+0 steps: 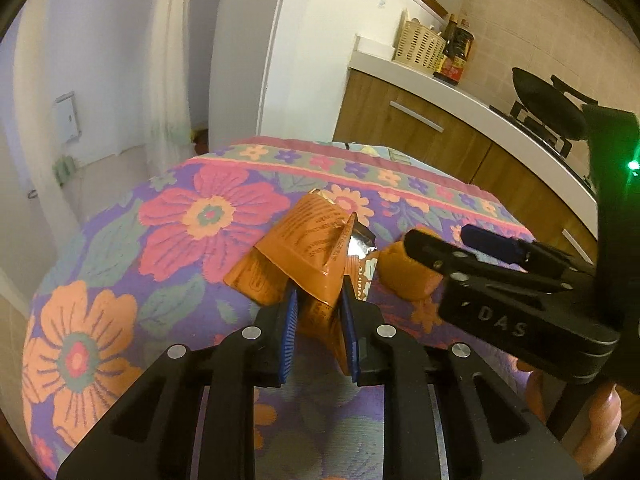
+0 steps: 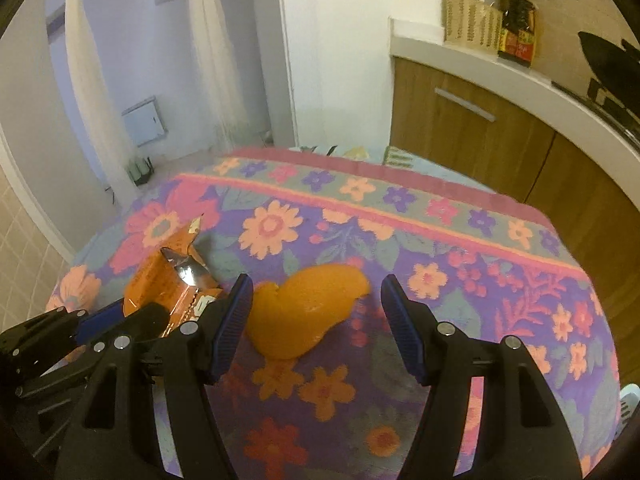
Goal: Collect trash
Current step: 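Grasp the orange snack wrapper with the left gripper while the right grasps a peel, then carry the wrapper and peel over the blue basket and open both grippers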
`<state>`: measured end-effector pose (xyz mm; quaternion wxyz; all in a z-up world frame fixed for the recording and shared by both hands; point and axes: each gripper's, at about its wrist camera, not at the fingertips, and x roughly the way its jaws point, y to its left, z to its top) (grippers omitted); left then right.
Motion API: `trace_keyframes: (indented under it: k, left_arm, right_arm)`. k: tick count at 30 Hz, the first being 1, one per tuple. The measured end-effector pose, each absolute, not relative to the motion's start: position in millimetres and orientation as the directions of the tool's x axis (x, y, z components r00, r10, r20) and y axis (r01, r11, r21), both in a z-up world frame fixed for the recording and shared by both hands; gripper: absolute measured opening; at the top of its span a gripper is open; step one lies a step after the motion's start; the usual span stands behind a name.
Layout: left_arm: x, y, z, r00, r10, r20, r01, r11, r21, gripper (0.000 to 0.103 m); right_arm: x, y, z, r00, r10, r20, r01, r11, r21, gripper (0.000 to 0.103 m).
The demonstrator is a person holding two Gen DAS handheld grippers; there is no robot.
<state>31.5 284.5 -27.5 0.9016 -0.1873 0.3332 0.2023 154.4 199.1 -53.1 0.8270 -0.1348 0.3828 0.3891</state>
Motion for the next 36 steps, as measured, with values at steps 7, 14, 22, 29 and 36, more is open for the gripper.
trace_keyframes:
  k: [7, 14, 22, 29, 36]
  left_arm:
    - [30, 288, -30, 0.697, 0.218, -0.684, -0.484, 0.845, -0.225, 0.022]
    - [30, 289, -32, 0.698, 0.206, -0.686, -0.479, 0.846, -0.233, 0.024]
    - [30, 288, -31, 0.700, 0.208, -0.683, -0.480, 0.845, -0.234, 0.024]
    - [31, 284, -30, 0.703, 0.223, -0.676, -0.475, 0.854, -0.212, 0.022]
    - [28, 275, -23, 0.725, 0.245, -0.644, -0.455, 0.872, -0.181, 0.021]
  right_arm:
    - [158, 203, -62, 0.358, 0.525, -0.772, -0.754, 0.651, 0.093, 0.062]
    - [160, 202, -64, 0.345, 0.523, -0.779, -0.745, 0.658, 0.111, 0.062]
    - [141, 209, -59, 0.367, 0.542, -0.757, -0.798, 0.601, 0.044, 0.021]
    - [137, 197, -50, 0.408, 0.577, -0.708, -0.791, 0.610, 0.041, 0.017]
    - [126, 188, -45, 0.416, 0.589, -0.693, -0.795, 0.606, 0.038, 0.017]
